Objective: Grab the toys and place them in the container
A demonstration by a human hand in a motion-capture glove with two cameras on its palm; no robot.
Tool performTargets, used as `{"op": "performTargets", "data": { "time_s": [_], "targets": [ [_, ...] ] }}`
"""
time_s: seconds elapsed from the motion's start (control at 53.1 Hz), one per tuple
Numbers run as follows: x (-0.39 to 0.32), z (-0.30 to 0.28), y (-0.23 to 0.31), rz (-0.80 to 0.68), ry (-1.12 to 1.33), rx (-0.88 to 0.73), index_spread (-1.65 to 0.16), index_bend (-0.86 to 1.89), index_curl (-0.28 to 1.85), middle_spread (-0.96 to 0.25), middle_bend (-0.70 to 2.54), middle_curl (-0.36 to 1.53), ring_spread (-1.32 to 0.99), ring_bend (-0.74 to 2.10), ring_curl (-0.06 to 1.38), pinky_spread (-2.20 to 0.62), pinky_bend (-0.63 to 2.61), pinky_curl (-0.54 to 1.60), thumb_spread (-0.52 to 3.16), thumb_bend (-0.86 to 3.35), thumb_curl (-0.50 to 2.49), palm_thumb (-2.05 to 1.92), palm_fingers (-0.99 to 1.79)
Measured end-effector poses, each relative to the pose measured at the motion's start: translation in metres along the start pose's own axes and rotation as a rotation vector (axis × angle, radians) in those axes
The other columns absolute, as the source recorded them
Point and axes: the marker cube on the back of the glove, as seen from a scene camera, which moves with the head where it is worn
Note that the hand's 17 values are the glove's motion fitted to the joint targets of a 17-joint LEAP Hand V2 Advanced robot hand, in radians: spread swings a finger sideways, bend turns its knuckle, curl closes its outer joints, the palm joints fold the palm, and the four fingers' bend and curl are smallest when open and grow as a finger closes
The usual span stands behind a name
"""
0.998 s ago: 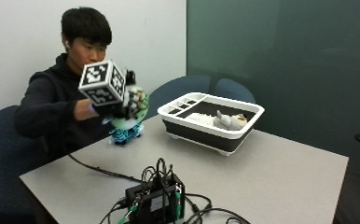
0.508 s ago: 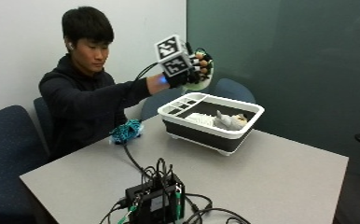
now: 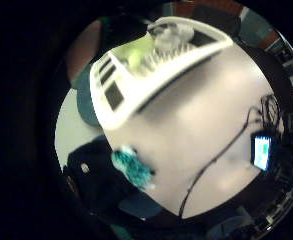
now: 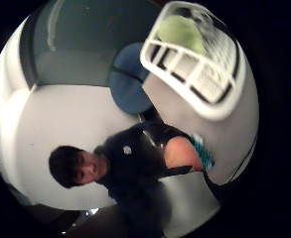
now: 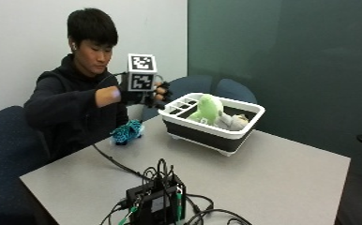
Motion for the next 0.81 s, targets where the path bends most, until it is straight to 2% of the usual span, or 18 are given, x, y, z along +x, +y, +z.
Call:
{"op": "performTargets", "data": {
  "time_s": [0.207, 0.339, 0.414, 0.508, 0.546, 0.583, 0.678, 0.809],
  "targets": [
    [0.029, 0.09, 0.078, 0.045, 0.126, -0.197, -0.18, 0.08, 0.23, 0.03, 0.17, 0.46, -0.03, 0.26, 0.36, 0.02, 0.71, 0.4, 1.19, -0.02, 0.49, 0.2, -0.19],
    [0.031, 0.15, 0.09, 0.043, 0.195, -0.276, -0.17, 0.06, 0.21, 0.03, 0.18, 0.43, -0.02, 0.3, 0.37, 0.02, 0.71, 0.39, 1.2, -0.02, 0.45, 0.19, -0.14],
    [0.032, 0.166, 0.089, 0.027, 0.264, -0.228, -0.16, -0.02, 0.16, 0.01, 0.27, 0.46, -0.04, 0.5, 0.42, 0.01, 0.74, 0.39, 1.2, -0.02, 0.44, 0.19, 0.04],
    [0.031, 0.166, 0.082, -0.009, 0.337, -0.076, -0.16, -0.11, 0.06, -0.03, 0.49, 0.52, -0.18, 0.78, 0.46, -0.14, 0.93, 0.4, 1.25, 0.03, 0.44, 0.28, 0.38],
    [0.031, 0.163, 0.08, -0.025, 0.335, -0.052, -0.16, -0.09, 0.01, -0.07, 0.61, 0.55, -0.23, 0.97, 0.5, -0.22, 1.0, 0.4, 1.29, 0.08, 0.45, 0.36, 0.71],
    [0.031, 0.159, 0.078, -0.036, 0.317, -0.046, -0.16, -0.03, 0.0, -0.09, 0.68, 0.58, -0.26, 1.07, 0.53, -0.26, 1.05, 0.42, 1.3, 0.11, 0.47, 0.43, 0.84],
    [0.035, 0.143, 0.069, -0.026, 0.228, -0.026, -0.15, 0.08, 0.0, -0.14, 0.74, 0.64, -0.3, 1.19, 0.6, -0.32, 1.15, 0.49, 1.23, 0.15, 0.53, 0.55, 0.88],
    [0.044, 0.095, 0.05, 0.025, 0.061, 0.069, -0.16, 0.29, 0.03, -0.18, 0.91, 0.73, -0.35, 1.26, 0.65, -0.37, 1.2, 0.56, 1.06, 0.15, 0.63, 0.63, 1.15]
  ]
}}
